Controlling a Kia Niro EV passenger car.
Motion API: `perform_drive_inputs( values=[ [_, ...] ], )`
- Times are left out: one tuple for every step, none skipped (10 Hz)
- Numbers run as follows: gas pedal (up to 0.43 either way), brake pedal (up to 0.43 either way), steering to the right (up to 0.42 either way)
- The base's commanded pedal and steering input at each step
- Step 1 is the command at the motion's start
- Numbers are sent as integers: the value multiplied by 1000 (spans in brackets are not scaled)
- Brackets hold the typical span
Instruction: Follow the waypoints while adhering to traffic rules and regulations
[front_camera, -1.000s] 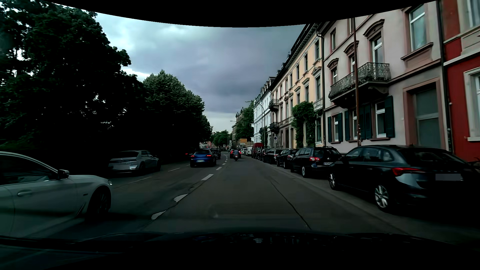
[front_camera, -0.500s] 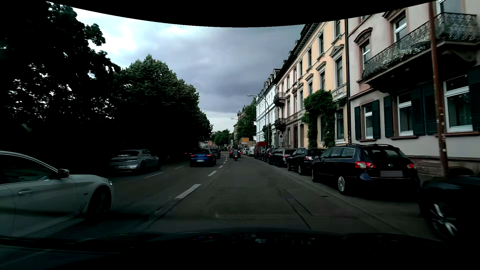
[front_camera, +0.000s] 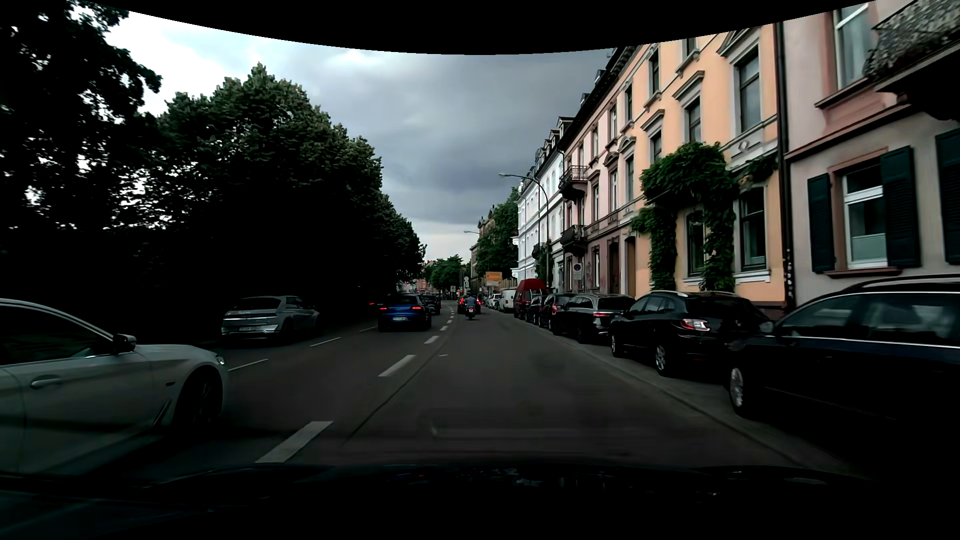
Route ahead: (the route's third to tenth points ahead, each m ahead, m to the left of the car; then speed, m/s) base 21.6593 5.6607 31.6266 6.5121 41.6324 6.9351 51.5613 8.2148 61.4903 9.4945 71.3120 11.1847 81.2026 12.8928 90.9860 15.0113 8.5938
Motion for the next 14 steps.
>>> perform_drive_inputs(
  values=[
    [59, 0, -9],
    [59, 0, -10],
    [59, 0, -10],
    [59, 0, -10],
    [59, 0, -12],
    [59, 0, -13],
    [59, 0, -11],
    [59, 0, -11],
    [59, 0, -11],
    [59, 0, -10],
    [59, 0, -9],
    [59, 0, -10],
    [59, 0, -10],
    [59, 0, -10]
  ],
)
